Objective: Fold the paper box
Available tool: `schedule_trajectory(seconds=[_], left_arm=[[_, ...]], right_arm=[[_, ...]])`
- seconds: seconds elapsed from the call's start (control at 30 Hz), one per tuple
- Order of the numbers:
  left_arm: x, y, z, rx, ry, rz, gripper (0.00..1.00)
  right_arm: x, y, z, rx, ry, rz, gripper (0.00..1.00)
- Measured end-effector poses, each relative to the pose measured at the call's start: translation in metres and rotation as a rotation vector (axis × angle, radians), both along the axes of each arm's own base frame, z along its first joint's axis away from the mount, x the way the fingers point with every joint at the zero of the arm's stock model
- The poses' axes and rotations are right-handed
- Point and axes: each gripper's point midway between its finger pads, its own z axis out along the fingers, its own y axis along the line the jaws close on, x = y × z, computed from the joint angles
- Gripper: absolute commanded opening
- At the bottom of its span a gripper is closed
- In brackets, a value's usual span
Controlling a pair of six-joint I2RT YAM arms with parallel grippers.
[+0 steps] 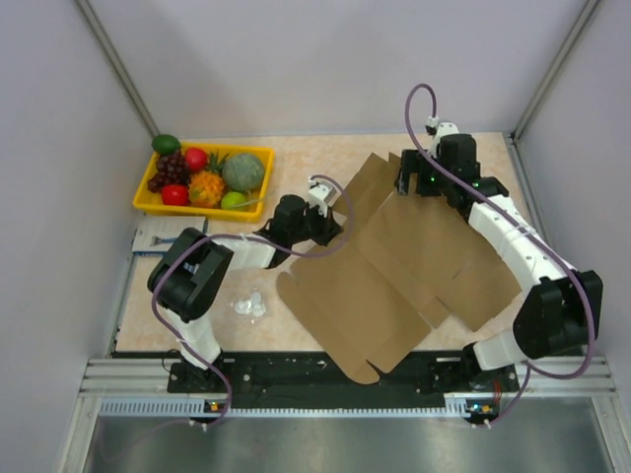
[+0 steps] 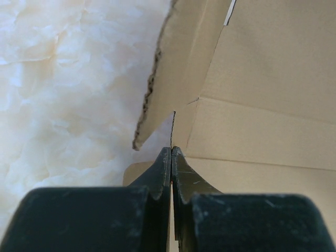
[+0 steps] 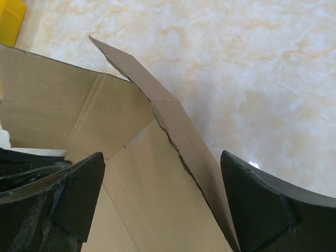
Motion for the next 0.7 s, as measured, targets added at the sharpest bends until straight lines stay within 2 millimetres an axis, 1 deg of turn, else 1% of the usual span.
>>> schedule_trajectory(seconds=[0.1,0.13,0.2,0.3,0.33,0.37,0.4,0.43,0.47,0.5,0.53,0.57,0.6,0.7], left_arm=[[0.001,0.000,0.001,0.001,-0.024,-0.005,0.00],[0.001,0.001,0.001,0.002,-0.031,-0.006,0.00],[0.001,0.001,0.000,0.007,-0.041,-0.009,0.00],[0.002,0.001,0.001,0.014,-0.056,-0.015,0.00],[0.002,0.002,0.000,0.017,-0.059,-0.016,0.00],[0.001,0.002,-0.001,0.021,-0.062,-0.018,0.00],[0.000,0.003,-0.002,0.026,-0.065,-0.019,0.00],[0.000,0.004,-0.004,0.032,-0.067,-0.020,0.00],[-0.001,0.005,-0.006,0.037,-0.067,-0.021,0.00],[-0.001,0.006,-0.007,0.042,-0.068,-0.022,0.00],[-0.002,0.006,-0.008,0.045,-0.069,-0.022,0.00],[-0.001,0.007,-0.008,0.049,-0.073,-0.022,0.00],[-0.001,0.007,-0.008,0.051,-0.076,-0.023,0.00],[-0.001,0.007,-0.009,0.054,-0.080,-0.024,0.00]], right_arm=[[-0.010,-0.004,0.019,-0.005,-0.034,-0.061,0.91],[-0.013,-0.003,0.028,-0.004,-0.058,-0.067,0.95],[-0.020,-0.001,0.045,0.007,-0.102,-0.083,0.98],[-0.028,-0.006,0.069,0.015,-0.167,-0.117,0.99],[-0.030,-0.008,0.074,0.017,-0.180,-0.124,0.99],[-0.032,-0.008,0.079,0.024,-0.193,-0.123,0.98],[-0.033,-0.007,0.083,0.034,-0.198,-0.121,0.93],[-0.033,-0.005,0.084,0.049,-0.196,-0.117,0.87],[-0.034,0.000,0.085,0.077,-0.191,-0.101,0.79],[-0.034,0.008,0.084,0.110,-0.186,-0.081,0.62],[-0.034,0.016,0.080,0.154,-0.179,-0.060,0.55],[-0.036,0.026,0.072,0.197,-0.162,-0.036,0.51],[-0.037,0.034,0.062,0.236,-0.139,-0.016,0.38],[-0.043,0.058,0.011,0.332,-0.005,0.016,0.34]])
